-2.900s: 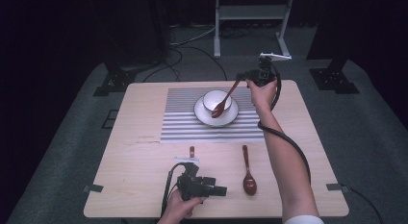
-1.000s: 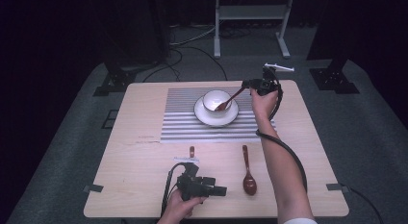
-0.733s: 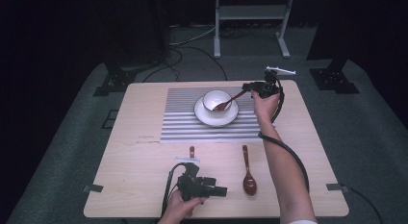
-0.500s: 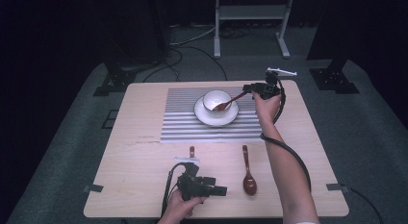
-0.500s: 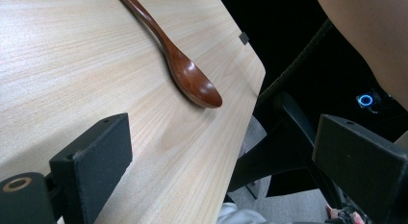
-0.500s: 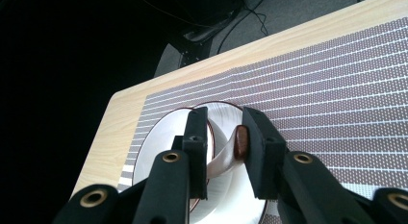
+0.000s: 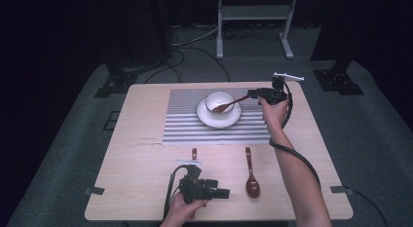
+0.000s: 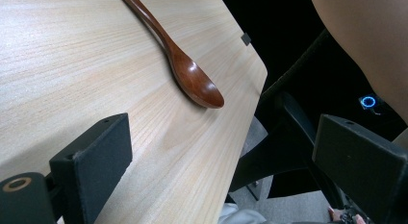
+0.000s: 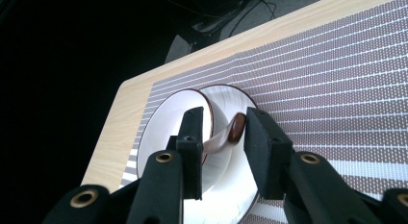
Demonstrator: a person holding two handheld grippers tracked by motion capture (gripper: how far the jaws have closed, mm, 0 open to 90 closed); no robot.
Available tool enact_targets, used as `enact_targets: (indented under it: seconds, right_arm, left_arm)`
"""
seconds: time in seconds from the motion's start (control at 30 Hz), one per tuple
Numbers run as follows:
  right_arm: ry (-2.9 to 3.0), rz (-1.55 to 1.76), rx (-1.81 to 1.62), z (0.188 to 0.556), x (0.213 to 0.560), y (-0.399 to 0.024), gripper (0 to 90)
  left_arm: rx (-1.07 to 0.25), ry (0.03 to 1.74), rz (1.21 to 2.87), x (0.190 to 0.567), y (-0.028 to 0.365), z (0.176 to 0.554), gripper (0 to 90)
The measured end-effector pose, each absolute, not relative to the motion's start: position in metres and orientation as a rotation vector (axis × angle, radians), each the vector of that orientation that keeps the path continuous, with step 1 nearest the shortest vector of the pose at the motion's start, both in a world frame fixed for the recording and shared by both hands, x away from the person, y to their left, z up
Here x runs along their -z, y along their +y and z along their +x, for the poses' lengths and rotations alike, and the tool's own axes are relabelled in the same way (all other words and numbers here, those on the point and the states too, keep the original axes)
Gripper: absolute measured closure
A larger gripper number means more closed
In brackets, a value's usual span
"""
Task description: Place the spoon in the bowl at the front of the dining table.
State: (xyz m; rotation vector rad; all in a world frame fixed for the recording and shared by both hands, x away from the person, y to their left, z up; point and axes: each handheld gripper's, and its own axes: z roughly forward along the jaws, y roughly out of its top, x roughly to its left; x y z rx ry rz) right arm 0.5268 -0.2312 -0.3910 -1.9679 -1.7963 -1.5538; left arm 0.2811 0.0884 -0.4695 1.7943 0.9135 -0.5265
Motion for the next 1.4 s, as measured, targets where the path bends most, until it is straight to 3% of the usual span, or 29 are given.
enact_targets:
  seconds: [1.4]
  right_arm:
    - [-1.838, -1.716, 1.535, 0.462, 0.413, -0.264, 56.5]
  left_arm:
    - [0.523, 0.914, 1.792, 0.469, 0.091, 0.283, 5.4]
